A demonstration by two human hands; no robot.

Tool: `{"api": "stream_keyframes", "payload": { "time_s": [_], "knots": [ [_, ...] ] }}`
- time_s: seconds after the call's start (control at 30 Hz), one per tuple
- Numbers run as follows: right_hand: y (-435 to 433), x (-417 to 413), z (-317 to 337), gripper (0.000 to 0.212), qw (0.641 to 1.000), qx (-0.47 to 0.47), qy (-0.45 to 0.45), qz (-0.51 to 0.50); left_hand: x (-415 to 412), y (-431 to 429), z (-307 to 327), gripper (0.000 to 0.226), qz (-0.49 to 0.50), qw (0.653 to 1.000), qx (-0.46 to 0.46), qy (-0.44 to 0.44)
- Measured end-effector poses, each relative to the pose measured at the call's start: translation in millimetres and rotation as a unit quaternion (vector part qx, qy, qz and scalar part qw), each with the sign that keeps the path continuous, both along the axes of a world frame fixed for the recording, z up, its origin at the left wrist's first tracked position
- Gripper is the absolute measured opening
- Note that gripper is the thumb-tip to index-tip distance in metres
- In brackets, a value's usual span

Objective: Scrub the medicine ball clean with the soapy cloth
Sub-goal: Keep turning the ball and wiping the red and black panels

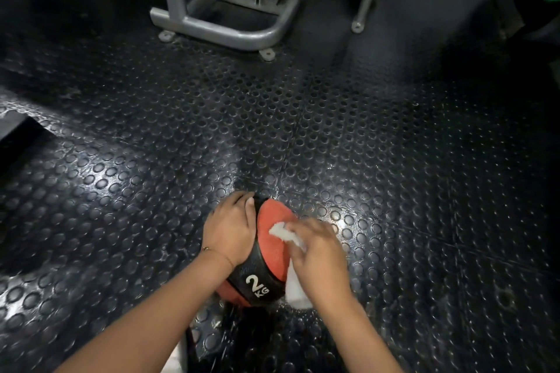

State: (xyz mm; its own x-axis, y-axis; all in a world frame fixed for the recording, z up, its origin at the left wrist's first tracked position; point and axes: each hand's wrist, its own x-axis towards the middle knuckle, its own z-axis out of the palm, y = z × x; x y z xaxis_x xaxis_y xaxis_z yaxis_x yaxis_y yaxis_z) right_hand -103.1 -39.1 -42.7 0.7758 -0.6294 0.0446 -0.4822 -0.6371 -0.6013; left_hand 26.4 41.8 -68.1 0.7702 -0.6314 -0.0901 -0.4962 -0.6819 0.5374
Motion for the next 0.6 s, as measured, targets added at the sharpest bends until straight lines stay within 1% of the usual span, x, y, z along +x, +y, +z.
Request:
{"api": "stream_keyframes", "payload": {
  "time_s": [0.07,0.1,0.13,0.17,0.2,0.23,0.27,0.3,0.33,0.43,0.47,0.53,0.6],
  "knots": [
    [-1,-6,-4,0.031,0.999,-0.042,-0.009,0.014,4,-5,6,0.062,-0.001,1.000,0.004,-0.013],
    [-6,-2,-4,0.030,0.999,-0.039,0.004,0.001,5,-9,9,0.060,0.002,1.000,0.003,-0.016],
    [-11,3,-3,0.029,0.999,-0.022,0.026,-0.016,4,-13,16,0.055,0.000,0.999,0.032,0.007],
    [-16,9,-3,0.029,0.998,-0.004,0.052,-0.032,4,-16,19,0.050,-0.005,0.999,0.042,-0.029],
    [-20,15,-2,0.029,0.996,0.000,0.074,-0.051,2,-20,24,0.046,-0.009,0.997,0.067,-0.029],
    [-23,20,-2,0.030,0.994,-0.007,0.087,-0.064,0,-22,21,0.048,-0.015,0.995,0.074,-0.061],
    [-25,22,-1,0.030,0.993,-0.009,0.094,-0.073,-4,-21,16,0.056,-0.020,0.995,0.076,-0.059],
    [-25,24,-1,0.030,0.992,-0.006,0.091,-0.082,-7,-16,11,0.066,-0.029,0.996,0.071,-0.051],
    [-23,23,-1,0.030,0.993,-0.003,0.083,-0.086,-10,-11,8,0.073,-0.046,0.996,0.059,-0.053],
    [-11,11,-5,0.031,0.998,-0.027,0.006,-0.057,0,-3,-3,0.065,-0.082,0.994,0.027,-0.064],
    [-7,8,-6,0.030,0.998,-0.033,-0.007,-0.049,4,-2,-4,0.063,-0.094,0.994,0.028,-0.055],
    [-13,12,-9,0.026,0.997,0.007,-0.001,-0.071,6,-1,-4,0.064,-0.116,0.991,0.027,-0.063],
    [-28,24,-13,0.023,0.991,0.059,0.034,-0.118,2,-1,-4,0.065,-0.125,0.988,0.025,-0.084]
  ]
}}
